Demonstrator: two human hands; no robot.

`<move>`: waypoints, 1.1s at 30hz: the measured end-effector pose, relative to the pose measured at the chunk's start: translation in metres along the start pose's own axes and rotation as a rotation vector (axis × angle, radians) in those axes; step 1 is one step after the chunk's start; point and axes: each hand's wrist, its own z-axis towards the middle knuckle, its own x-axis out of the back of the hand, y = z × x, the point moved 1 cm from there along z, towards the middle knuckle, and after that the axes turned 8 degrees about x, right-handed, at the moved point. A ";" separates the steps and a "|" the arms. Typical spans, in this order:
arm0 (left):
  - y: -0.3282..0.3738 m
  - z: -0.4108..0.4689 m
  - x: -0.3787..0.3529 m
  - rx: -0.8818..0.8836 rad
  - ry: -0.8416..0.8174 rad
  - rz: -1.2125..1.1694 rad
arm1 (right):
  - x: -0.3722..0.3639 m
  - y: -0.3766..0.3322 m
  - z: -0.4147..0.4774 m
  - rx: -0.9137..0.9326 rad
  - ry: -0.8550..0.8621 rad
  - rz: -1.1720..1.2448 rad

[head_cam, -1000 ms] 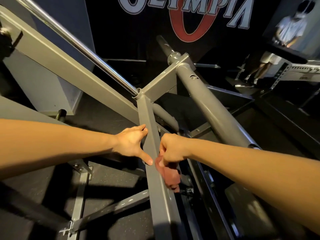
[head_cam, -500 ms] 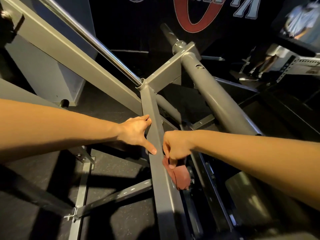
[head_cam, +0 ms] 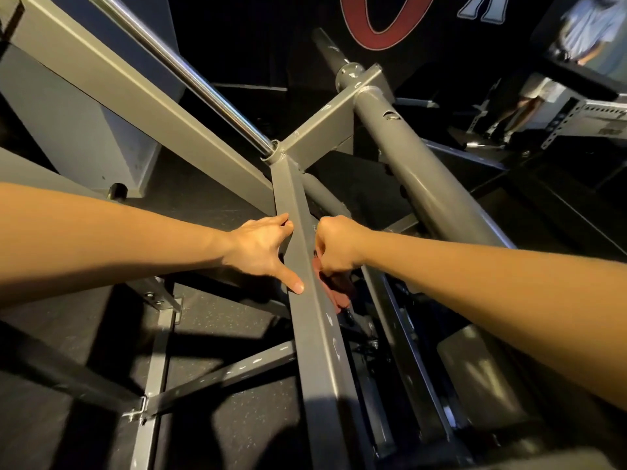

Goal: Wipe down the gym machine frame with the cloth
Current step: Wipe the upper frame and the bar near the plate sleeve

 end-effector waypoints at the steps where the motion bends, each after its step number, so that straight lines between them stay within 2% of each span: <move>1: 0.001 0.000 0.001 0.010 -0.002 0.018 | -0.002 -0.006 -0.012 0.029 -0.102 0.007; 3: 0.003 -0.002 0.002 0.035 -0.001 0.037 | -0.010 -0.015 -0.033 0.074 -0.261 0.046; 5: 0.005 -0.003 0.003 0.050 -0.003 0.050 | -0.016 -0.016 -0.042 0.082 -0.284 0.109; 8: 0.007 -0.004 0.004 0.045 0.004 0.056 | -0.009 -0.010 -0.031 -0.005 -0.172 0.122; 13: 0.005 -0.005 0.005 0.029 0.003 0.020 | 0.004 -0.006 -0.006 -0.088 0.154 0.084; 15: 0.007 -0.006 0.007 0.033 -0.002 0.028 | 0.002 -0.007 -0.014 -0.071 0.050 0.075; 19: 0.010 -0.009 0.005 0.054 -0.010 0.030 | -0.021 -0.021 -0.050 -0.001 -0.421 0.124; 21: 0.009 -0.012 0.006 0.054 -0.004 0.006 | -0.027 -0.018 -0.056 0.010 -0.465 0.129; 23: 0.010 -0.014 0.008 0.048 -0.001 0.002 | -0.025 -0.012 -0.051 0.015 -0.354 0.087; 26: 0.012 -0.015 0.009 0.048 -0.010 -0.005 | -0.019 0.000 -0.032 -0.046 -0.016 0.029; 28: 0.012 -0.016 0.008 0.047 -0.008 -0.016 | -0.020 0.001 -0.029 -0.058 0.032 0.041; 32: 0.015 -0.015 0.010 0.059 -0.009 0.021 | -0.032 -0.015 -0.056 0.059 -0.424 0.052; 33: 0.014 -0.015 0.010 0.065 -0.010 0.025 | -0.035 -0.017 -0.061 0.057 -0.477 0.076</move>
